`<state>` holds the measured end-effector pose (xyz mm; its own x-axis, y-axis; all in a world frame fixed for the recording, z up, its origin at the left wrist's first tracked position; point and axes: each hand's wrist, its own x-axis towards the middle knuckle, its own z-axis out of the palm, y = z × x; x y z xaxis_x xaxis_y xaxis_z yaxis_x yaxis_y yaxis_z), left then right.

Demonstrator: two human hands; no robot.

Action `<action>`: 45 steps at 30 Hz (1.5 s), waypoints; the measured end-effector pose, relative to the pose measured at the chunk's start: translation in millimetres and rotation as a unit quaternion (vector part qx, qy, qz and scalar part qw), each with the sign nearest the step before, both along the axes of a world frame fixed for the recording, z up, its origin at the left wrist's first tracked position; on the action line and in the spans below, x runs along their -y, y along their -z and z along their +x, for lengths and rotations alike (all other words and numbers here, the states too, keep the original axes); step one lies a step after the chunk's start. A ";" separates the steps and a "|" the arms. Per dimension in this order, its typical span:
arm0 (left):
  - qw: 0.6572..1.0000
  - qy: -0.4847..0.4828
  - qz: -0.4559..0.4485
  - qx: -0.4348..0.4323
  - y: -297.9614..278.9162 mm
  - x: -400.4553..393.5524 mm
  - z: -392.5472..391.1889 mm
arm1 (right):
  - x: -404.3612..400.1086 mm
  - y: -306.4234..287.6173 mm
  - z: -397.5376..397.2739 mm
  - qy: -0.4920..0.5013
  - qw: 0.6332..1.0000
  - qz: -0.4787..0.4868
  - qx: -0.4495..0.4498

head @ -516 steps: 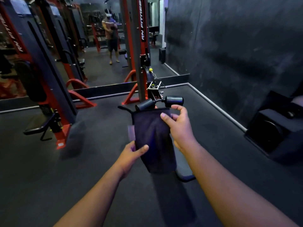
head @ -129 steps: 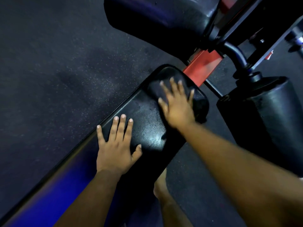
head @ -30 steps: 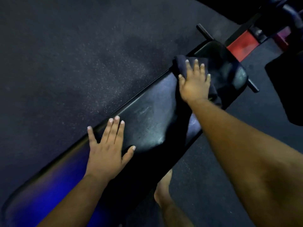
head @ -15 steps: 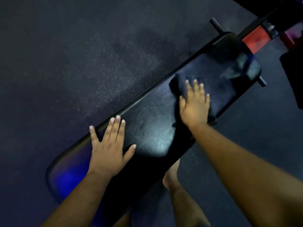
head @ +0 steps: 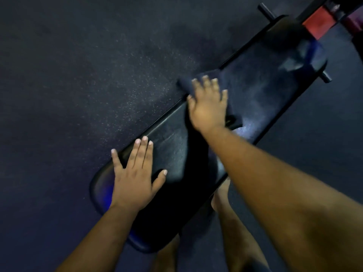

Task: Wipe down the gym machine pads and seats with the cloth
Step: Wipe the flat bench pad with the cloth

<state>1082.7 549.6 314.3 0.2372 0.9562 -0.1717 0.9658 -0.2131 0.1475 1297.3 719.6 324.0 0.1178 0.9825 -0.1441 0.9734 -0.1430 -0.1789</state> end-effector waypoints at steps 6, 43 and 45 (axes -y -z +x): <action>0.998 -0.046 -0.049 -0.017 -9.5 33.4 -28.3 | 93.0 -6.2 -31.0 -0.336 0.941 -0.041 0.008; 0.977 -0.168 -0.071 0.106 -33.1 174.6 -50.1 | 285.7 0.3 -71.0 -0.499 0.866 -0.002 -0.020; 0.983 -0.146 -0.069 0.089 -33.5 177.8 -41.5 | 278.4 2.9 -54.0 -0.526 0.851 0.006 -0.012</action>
<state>1041.2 371.7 347.8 -0.0058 0.9584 -0.2853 0.9394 0.1030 0.3269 1243.3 441.2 321.0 -0.8297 0.5446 -0.1226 0.5582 0.8064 -0.1952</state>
